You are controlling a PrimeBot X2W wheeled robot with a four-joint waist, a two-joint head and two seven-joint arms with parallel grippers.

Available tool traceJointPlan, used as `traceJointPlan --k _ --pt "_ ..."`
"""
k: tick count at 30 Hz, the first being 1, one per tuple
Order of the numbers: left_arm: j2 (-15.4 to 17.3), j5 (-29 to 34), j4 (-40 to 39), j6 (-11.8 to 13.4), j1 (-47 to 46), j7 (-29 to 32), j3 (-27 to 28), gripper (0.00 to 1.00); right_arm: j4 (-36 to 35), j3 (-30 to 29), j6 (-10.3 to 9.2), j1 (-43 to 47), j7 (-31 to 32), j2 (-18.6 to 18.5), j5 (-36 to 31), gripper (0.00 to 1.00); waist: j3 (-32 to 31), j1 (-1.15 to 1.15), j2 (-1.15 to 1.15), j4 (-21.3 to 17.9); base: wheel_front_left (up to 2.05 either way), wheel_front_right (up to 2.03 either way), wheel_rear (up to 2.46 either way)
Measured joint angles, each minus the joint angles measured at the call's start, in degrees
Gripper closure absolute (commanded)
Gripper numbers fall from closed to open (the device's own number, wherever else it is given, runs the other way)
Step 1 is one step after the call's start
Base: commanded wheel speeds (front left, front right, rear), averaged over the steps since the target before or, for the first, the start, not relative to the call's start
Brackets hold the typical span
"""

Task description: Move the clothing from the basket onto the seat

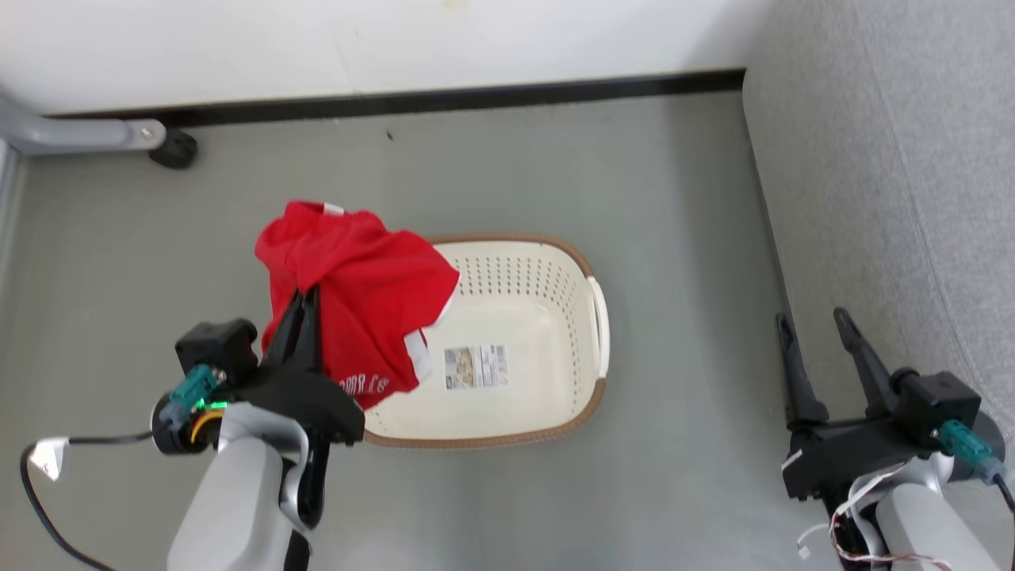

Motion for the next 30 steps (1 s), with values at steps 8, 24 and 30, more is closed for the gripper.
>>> traceJointPlan --k 8,24,30 --pt "0.04 -0.18 -1.25 0.01 6.32 -0.43 -0.05 1.00 0.67 0.09 1.44 3.83 0.00 0.81 -0.49 0.00 -6.90 0.00 0.00 1.96 0.00 0.00 0.00" --pt "0.15 0.04 -9.87 0.51 16.40 -0.53 -2.97 1.00 -1.91 2.54 3.52 10.82 0.00 2.14 -1.46 0.00 -18.29 0.00 0.00 5.28 0.00 0.00 0.00" --pt "0.20 0.40 -13.82 0.51 17.52 -0.31 -4.23 1.00 -3.58 4.49 4.39 10.83 0.00 2.45 -2.01 0.00 -19.22 0.01 0.00 7.42 0.00 0.00 0.00"
